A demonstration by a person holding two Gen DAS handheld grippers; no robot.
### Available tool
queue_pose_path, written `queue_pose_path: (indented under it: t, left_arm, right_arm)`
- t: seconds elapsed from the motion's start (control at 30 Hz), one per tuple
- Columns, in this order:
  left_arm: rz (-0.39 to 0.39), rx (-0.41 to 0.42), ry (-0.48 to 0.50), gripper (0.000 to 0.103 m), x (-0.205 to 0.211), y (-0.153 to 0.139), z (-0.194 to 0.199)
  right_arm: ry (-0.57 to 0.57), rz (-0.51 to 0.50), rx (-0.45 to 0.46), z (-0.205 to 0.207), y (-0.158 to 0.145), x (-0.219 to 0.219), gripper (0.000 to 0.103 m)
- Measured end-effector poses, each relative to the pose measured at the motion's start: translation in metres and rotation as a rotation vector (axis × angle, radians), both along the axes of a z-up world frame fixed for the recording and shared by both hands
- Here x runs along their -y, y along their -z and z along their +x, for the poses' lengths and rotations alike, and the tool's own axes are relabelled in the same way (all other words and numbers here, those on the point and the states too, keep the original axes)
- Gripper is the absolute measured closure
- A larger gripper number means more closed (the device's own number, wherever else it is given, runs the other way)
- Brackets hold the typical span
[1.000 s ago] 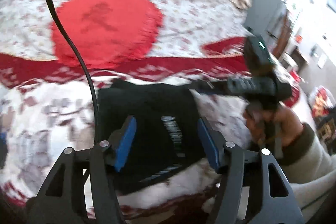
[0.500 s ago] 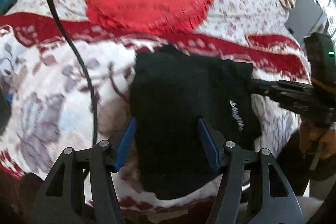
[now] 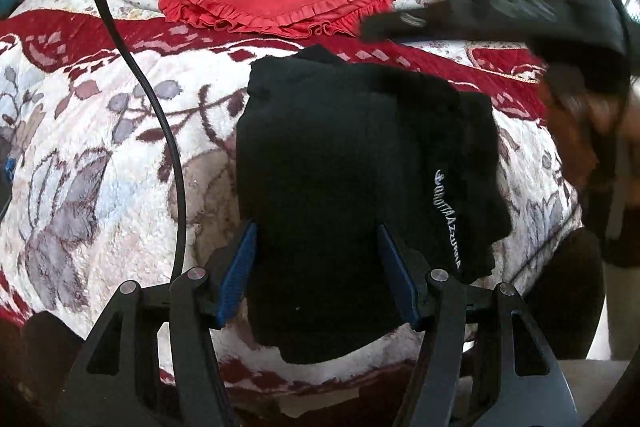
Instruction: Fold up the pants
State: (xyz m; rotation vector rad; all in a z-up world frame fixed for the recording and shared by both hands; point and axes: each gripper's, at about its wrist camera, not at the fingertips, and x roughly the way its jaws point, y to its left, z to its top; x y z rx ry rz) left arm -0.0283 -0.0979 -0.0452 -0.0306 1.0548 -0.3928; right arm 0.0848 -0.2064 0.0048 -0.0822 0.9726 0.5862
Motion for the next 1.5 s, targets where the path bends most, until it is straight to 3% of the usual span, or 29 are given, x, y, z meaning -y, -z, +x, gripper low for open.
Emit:
queue_pose_path:
  t: [0.1, 0.2, 0.27, 0.3, 0.43, 0.6, 0.73, 0.83, 0.93, 1.03, 1.23, 1.37, 1.5]
  left_arm:
    - [-0.006, -0.001, 0.005, 0.038, 0.0, 0.002, -0.001]
    - [-0.017, -0.004, 0.004, 0.037, -0.001, 0.004, -0.001]
    - [-0.024, -0.002, 0.005, 0.037, -0.002, 0.004, -0.002]
    - [-0.029, -0.003, 0.004, 0.036, -0.003, 0.005, -0.002]
    - [-0.064, -0.024, -0.007, 0.035, -0.009, 0.007, 0.0]
    - [-0.08, -0.052, -0.028, 0.031, -0.013, 0.013, 0.007]
    - [-0.095, -0.083, -0.038, 0.029, -0.017, 0.016, 0.012]
    - [-0.088, -0.088, -0.032, 0.029, -0.017, 0.012, 0.011]
    - [-0.076, -0.056, -0.051, 0.029, -0.024, -0.002, 0.013]
    - [-0.074, -0.008, -0.072, 0.029, -0.031, -0.018, 0.02]
    - [-0.027, 0.022, -0.065, 0.029, -0.023, -0.023, 0.038]
    - [0.031, 0.009, -0.03, 0.029, -0.004, -0.007, 0.046]
    - [0.065, -0.002, -0.035, 0.026, 0.006, 0.007, 0.049]
  right_arm:
    - [-0.097, 0.024, -0.047, 0.01, 0.005, -0.029, 0.056]
    - [-0.103, -0.112, -0.089, 0.021, 0.037, -0.052, 0.056]
    - [-0.122, -0.119, -0.147, 0.026, 0.058, -0.054, 0.069]
    - [-0.131, -0.109, -0.158, 0.026, 0.064, -0.054, 0.081]
    - [-0.16, -0.097, -0.101, 0.027, 0.049, -0.055, 0.094]
    - [-0.131, -0.138, -0.086, 0.048, 0.067, -0.07, 0.096]
    - [-0.035, -0.049, -0.103, 0.066, 0.071, -0.058, 0.096]
    - [-0.001, 0.05, -0.062, 0.053, 0.036, -0.031, 0.096]
    - [0.001, 0.023, 0.029, 0.023, 0.0, -0.006, 0.094]
    - [-0.005, -0.002, 0.057, -0.015, -0.016, 0.016, 0.09]
    - [0.052, -0.016, -0.009, -0.062, 0.02, 0.046, 0.085]
    - [0.112, -0.055, -0.051, -0.077, 0.054, 0.068, 0.084]
    - [0.169, 0.057, -0.085, -0.083, 0.058, 0.094, 0.084]
